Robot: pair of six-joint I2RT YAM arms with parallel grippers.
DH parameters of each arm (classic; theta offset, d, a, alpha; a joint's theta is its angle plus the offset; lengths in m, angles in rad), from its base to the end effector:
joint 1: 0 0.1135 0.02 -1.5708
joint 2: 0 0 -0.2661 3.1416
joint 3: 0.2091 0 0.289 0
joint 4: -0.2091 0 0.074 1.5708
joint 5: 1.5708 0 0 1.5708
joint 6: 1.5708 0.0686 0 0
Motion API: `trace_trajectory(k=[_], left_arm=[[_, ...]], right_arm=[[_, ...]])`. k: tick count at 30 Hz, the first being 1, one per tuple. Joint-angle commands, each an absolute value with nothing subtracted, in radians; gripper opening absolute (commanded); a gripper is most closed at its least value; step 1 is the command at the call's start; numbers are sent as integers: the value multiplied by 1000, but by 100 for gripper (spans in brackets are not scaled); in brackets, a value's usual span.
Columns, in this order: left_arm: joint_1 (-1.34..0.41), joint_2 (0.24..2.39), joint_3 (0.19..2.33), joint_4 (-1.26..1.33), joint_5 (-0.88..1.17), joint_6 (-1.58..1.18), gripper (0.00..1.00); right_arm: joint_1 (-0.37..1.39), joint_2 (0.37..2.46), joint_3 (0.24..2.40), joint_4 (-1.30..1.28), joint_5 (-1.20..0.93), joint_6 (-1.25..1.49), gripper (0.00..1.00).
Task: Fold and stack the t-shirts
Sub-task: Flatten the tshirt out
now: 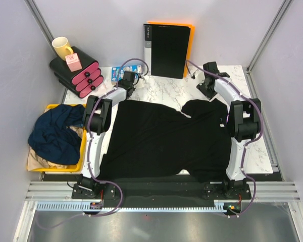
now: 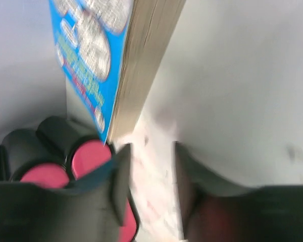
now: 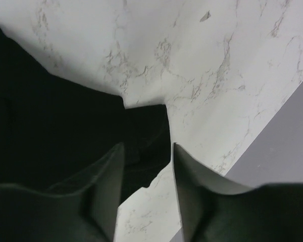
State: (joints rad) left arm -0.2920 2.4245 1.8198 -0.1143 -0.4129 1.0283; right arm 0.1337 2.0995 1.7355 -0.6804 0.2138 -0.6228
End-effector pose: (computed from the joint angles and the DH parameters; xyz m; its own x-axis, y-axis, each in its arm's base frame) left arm 0.5731 -0.1435 0.0869 -0.3475 0.9236 -0.1621 0.5270 0.3354 0.7809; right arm 0.5080 0.0536 0.1767 -0.6817 -0.6668 -0.3011 -0.5198 0.7310 -0.4421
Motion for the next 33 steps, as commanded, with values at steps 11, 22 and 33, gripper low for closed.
trace_trajectory(k=[11,22,33], left_arm=[[-298,1722,1241,-161,-98,998,76],[-298,1676,1015,-120,-46,1115,67],[-305,1925,1239,-123,-8,1117,2]], right_arm=[[137,1752,1462,-736,91,-848,78],[153,1653,1238,-744,84,-997,68],[146,1913,1457,-640,109,-890,19]])
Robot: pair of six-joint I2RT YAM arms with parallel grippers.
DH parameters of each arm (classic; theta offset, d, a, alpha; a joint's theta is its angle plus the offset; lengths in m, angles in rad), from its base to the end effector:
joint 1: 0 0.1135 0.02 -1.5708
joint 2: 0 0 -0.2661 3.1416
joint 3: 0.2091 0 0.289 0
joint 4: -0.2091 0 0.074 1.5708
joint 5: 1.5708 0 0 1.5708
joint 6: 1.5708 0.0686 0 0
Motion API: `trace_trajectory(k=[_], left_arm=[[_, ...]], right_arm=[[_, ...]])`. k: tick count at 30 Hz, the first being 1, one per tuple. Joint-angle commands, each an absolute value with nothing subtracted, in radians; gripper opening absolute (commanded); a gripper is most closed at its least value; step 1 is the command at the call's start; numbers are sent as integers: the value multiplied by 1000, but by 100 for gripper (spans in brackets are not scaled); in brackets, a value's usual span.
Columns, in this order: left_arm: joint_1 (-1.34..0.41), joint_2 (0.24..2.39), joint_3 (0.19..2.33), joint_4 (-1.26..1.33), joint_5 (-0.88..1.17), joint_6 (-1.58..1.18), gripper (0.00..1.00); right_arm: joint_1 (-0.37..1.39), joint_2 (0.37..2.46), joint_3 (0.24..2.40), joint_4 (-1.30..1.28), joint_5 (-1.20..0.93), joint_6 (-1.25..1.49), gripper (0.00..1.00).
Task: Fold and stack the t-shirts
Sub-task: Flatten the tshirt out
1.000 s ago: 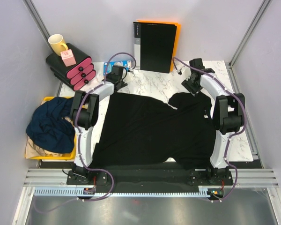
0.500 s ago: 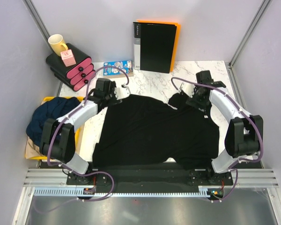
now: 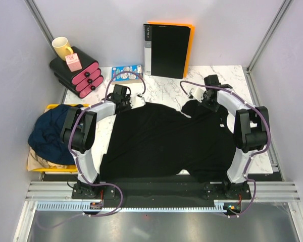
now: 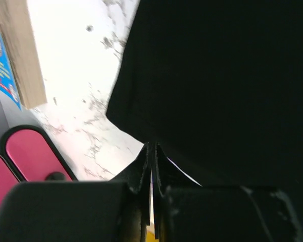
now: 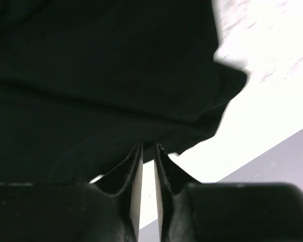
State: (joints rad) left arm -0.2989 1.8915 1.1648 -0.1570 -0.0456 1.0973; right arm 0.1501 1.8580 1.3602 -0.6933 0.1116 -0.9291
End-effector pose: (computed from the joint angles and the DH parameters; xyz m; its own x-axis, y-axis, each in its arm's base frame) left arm 0.4266 -0.1282 0.1128 -0.0997 0.9610 -0.2579 0.7791 0.2366 0.5806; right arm 0.4215 0.0560 0.1544 -0.4633 -0.8752 -0.1390 -0.8002 0.4806 -0.3588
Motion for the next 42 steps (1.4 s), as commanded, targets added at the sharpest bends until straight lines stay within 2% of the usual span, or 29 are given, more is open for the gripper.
trace_trajectory(k=[1,6,12,14,15,17,20,24,27,35,38,41,42], left_arm=[[-310,1934,1249,-127,-5,1123,2],[-319,1973,1269,-192,47,1143,2],[-327,2023,1290,-287,78,1206,2],[-328,2046,1302,-290,51,1215,2],[-327,2052,1313,-290,42,1215,2],[-327,2068,1322,-291,23,1212,2],[-330,2091,1325,-291,5,1218,2],[-331,2172,1357,-272,-166,1221,2],[-321,2239,1396,-258,-299,1227,2],[-270,2287,1431,-170,-452,1236,2],[-261,2287,1440,-170,-482,1226,2],[-256,2255,1419,-166,-463,1209,2],[-256,2249,1407,-161,-465,1206,2]], right_arm=[[146,1927,1474,-638,107,-893,16],[147,1997,1486,-627,112,-913,14],[146,2058,1506,-617,121,-939,18],[147,2078,1531,-614,130,-939,34],[147,2092,1543,-614,132,-936,46],[147,2100,1571,-612,123,-930,51],[149,2123,1597,-600,123,-930,45],[150,2206,1646,-574,178,-930,32],[149,2255,1673,-520,215,-933,26],[127,2393,1792,-385,385,-933,10],[123,2375,1802,-394,356,-923,11],[127,2307,1758,-410,304,-917,22],[127,2289,1740,-410,296,-911,32]])
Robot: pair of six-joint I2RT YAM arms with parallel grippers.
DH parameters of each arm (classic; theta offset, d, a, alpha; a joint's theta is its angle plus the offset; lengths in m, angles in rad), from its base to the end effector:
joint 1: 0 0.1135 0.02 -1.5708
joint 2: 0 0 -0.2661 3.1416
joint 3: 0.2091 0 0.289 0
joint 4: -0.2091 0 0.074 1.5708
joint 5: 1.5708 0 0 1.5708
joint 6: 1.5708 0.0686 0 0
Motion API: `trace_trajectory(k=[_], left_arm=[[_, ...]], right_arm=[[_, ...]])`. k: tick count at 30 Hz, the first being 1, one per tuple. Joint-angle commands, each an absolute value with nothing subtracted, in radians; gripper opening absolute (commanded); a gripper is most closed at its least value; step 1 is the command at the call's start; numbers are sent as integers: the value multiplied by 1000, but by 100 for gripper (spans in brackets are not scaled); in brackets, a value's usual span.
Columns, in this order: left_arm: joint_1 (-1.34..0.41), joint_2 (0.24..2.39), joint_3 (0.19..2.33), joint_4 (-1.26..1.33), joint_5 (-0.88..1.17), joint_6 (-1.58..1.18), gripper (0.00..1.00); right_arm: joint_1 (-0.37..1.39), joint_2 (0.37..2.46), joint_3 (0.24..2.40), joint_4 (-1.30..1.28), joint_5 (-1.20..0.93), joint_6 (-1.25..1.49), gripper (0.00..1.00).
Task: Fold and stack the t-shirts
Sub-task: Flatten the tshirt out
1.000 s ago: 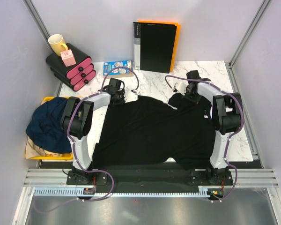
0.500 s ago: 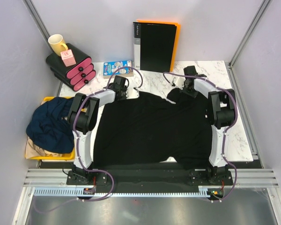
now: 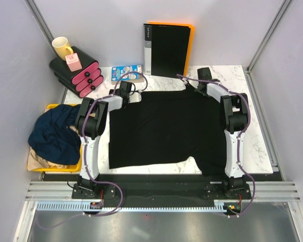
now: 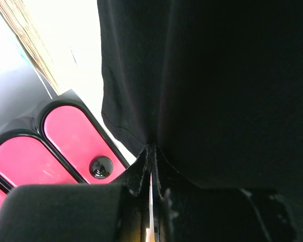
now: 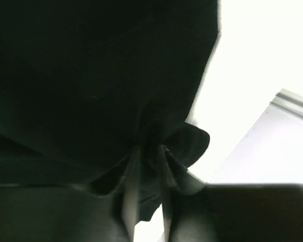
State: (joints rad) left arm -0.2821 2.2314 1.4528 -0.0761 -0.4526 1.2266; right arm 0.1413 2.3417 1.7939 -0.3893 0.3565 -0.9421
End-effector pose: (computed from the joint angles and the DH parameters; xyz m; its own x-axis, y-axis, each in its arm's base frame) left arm 0.5037 -0.1148 0.0654 -0.2684 0.9592 0.0890 0.6735 0.1207 0.7293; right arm 0.5577 0.0551 0.0969 -0.5279 -0.8407 -0.1208 -0.6026 0.4710 -0.6443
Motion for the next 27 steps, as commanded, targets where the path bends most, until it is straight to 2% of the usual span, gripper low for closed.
trace_trajectory(k=[1,2,4,7,11,14,18,19,20,21,24,27], left_arm=[[-256,2240,1402,-146,-465,1201,2],[-255,2227,1399,-143,-466,1198,2],[-256,2212,1394,-120,-469,1189,2],[-256,2184,1402,-78,-472,1172,11],[-256,2131,1416,-28,-457,1158,12],[-256,2092,1420,-11,-434,1160,18],[-258,2042,1413,-15,-379,1157,20],[-258,2011,1408,-21,-359,1148,16],[-261,1994,1388,-37,-333,1144,6],[-262,1976,1375,-49,-271,1144,2],[-270,1902,1312,-139,-113,1152,2],[-285,1865,1260,-196,-39,1178,2]], right_arm=[[127,2272,1735,-410,292,-905,38],[127,2241,1733,-411,285,-887,45],[126,2215,1746,-411,275,-867,47],[127,2178,1793,-408,255,-807,47],[127,2189,1876,-402,244,-750,43],[129,2227,1936,-403,253,-729,36],[132,2253,1968,-406,232,-704,16],[133,2261,1970,-405,226,-701,11],[133,2279,1970,-406,216,-701,2],[136,2292,1973,-410,209,-700,0],[143,2347,1993,-422,178,-700,0],[149,2391,2022,-436,141,-689,0]])
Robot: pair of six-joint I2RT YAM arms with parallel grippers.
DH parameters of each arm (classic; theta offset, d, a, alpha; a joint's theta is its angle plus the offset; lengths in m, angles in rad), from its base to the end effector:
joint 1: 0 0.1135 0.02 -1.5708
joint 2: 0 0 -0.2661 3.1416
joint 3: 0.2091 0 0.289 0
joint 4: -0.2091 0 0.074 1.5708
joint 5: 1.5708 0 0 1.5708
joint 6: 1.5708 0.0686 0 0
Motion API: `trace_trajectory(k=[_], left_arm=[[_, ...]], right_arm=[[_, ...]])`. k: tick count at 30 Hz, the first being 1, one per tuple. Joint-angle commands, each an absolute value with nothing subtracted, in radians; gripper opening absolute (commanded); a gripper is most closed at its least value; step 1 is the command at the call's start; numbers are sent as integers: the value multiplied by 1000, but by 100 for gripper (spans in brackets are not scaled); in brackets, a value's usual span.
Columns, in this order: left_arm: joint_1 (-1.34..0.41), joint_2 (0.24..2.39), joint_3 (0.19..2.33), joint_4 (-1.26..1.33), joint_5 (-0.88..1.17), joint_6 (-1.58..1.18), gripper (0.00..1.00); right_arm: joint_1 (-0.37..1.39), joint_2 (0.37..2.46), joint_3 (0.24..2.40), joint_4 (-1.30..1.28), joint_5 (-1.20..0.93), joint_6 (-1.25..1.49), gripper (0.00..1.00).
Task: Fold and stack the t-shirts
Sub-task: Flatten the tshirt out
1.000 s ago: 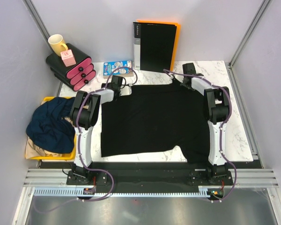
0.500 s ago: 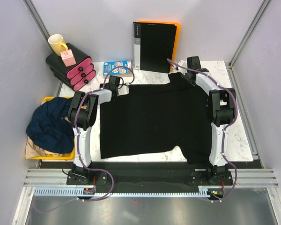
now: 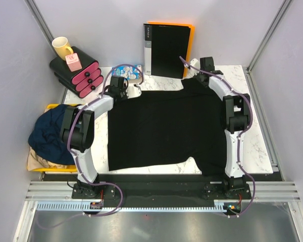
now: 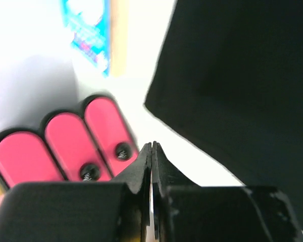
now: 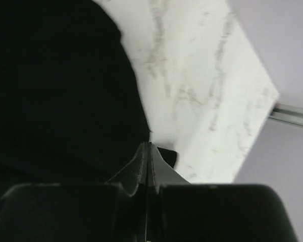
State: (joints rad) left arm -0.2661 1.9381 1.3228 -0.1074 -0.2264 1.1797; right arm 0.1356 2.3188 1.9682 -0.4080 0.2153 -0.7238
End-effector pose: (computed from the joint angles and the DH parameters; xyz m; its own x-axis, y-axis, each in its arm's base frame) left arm 0.4736 -0.1131 0.1545 -0.1565 0.9764 -0.1487 0.6257 0.2145 0.7500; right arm 0.5860 0.0652 0.1708 -0.5250 -0.7246 -0.4465 -0.4352 0.6794 -0.5908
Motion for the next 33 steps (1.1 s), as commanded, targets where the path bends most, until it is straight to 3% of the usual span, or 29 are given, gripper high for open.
trace_trajectory(k=[1,12,22,33], left_arm=[[-288,1862,1256,-234,-25,1183,2],[-295,1853,1240,-354,18,1175,2],[-298,1816,1167,-373,2,1206,2],[-298,1830,1170,-373,-31,1197,2]], right_arm=[[150,2401,2028,-436,132,-684,0],[152,2560,2183,-431,158,-696,0],[135,2704,2267,-328,308,-752,0],[120,2686,2191,-183,486,-801,0]])
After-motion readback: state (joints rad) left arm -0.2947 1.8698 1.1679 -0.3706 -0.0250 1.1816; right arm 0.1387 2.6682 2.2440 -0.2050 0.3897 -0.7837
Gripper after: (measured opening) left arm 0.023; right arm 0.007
